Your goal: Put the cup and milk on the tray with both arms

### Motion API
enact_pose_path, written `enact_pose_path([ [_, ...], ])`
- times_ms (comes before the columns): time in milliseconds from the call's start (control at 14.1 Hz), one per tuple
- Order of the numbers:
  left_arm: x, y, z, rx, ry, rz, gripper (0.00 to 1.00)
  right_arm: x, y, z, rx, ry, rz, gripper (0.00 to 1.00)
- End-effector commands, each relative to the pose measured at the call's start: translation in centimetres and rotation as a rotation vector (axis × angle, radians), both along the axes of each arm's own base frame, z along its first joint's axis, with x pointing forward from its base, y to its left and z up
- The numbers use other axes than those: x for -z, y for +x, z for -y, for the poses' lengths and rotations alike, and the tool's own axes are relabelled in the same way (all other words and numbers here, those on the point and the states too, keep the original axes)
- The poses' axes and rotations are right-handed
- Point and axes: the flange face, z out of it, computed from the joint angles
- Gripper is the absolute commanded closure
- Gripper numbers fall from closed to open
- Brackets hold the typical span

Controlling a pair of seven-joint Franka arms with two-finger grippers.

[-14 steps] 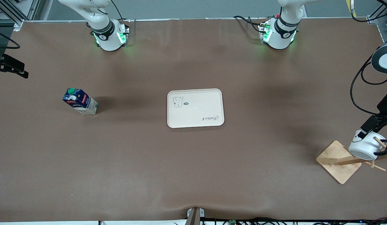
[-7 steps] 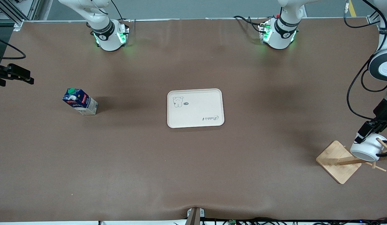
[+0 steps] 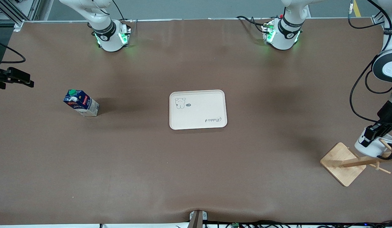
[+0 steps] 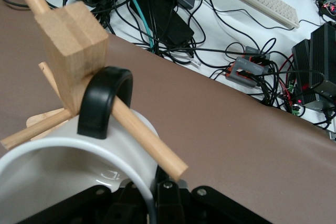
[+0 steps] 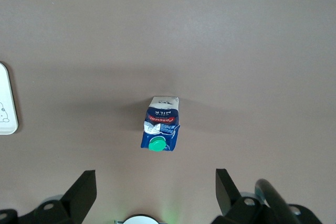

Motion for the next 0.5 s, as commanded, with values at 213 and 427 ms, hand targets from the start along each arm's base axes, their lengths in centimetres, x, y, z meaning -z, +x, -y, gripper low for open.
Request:
enact_pose_path([
  [213, -3.4, -0.8, 1.9, 0.078, -0.033, 0.001, 1.00, 1.6, 1.1, 0.5, 0.002, 0.014, -0.012, 0.00],
  [427, -5.5, -1.2, 3.7, 0.127, 0.018, -0.036, 1.00, 3.2, 1.5, 0.4, 0.002, 0.022, -0.048, 0.00],
])
